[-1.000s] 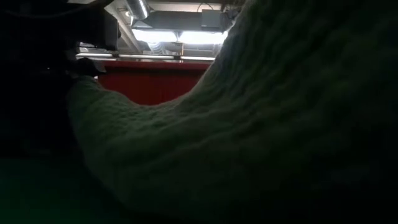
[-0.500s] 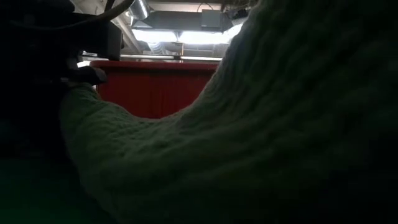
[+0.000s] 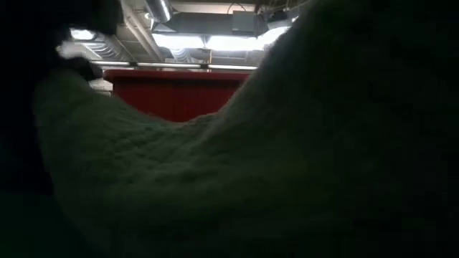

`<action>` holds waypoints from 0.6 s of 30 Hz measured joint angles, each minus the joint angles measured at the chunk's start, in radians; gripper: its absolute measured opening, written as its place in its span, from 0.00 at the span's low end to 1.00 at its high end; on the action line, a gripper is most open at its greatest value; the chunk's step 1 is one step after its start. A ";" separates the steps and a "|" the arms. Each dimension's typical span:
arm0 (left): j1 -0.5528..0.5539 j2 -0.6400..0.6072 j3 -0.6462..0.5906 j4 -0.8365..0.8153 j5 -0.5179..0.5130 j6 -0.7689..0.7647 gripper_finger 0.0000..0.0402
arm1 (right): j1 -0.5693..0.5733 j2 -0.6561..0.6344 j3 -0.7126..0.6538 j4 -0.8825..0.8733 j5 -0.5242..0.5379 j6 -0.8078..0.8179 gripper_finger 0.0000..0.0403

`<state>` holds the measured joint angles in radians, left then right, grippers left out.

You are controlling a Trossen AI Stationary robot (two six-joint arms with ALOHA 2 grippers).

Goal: Fold Laundry from Bin
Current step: Fold the green polo shirt

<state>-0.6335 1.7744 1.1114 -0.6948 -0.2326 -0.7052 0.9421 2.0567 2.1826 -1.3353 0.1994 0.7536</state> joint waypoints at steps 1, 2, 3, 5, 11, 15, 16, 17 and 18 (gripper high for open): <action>-0.008 -0.024 0.000 0.001 0.008 -0.001 0.00 | 0.000 0.000 0.000 0.001 -0.004 0.000 0.01; -0.017 -0.042 0.000 0.002 0.017 -0.002 0.00 | 0.000 0.000 0.000 0.001 -0.008 0.001 0.01; -0.024 -0.059 0.000 0.003 0.031 -0.004 0.00 | 0.001 0.000 0.000 0.001 -0.011 0.001 0.01; -0.046 -0.101 0.000 -0.003 0.051 -0.021 0.00 | 0.002 0.000 0.000 0.002 -0.018 0.006 0.01; -0.105 -0.234 0.002 -0.010 0.133 -0.132 0.00 | 0.020 0.000 0.012 0.001 -0.035 0.042 0.01; -0.151 -0.312 0.002 -0.008 0.178 -0.234 0.00 | 0.040 0.000 0.036 0.000 -0.030 0.072 0.01; -0.165 -0.326 0.002 -0.008 0.186 -0.262 0.00 | 0.047 0.000 0.043 0.001 -0.024 0.079 0.01; -0.179 -0.339 0.002 -0.006 0.197 -0.293 0.00 | 0.055 0.000 0.049 0.003 -0.014 0.088 0.01; -0.193 -0.350 0.002 0.000 0.209 -0.324 0.00 | 0.064 0.000 0.054 0.003 -0.004 0.102 0.01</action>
<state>-0.8261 1.4245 1.1137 -0.6952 -0.0236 -1.0296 1.0056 2.0567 2.2365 -1.3325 0.1955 0.8559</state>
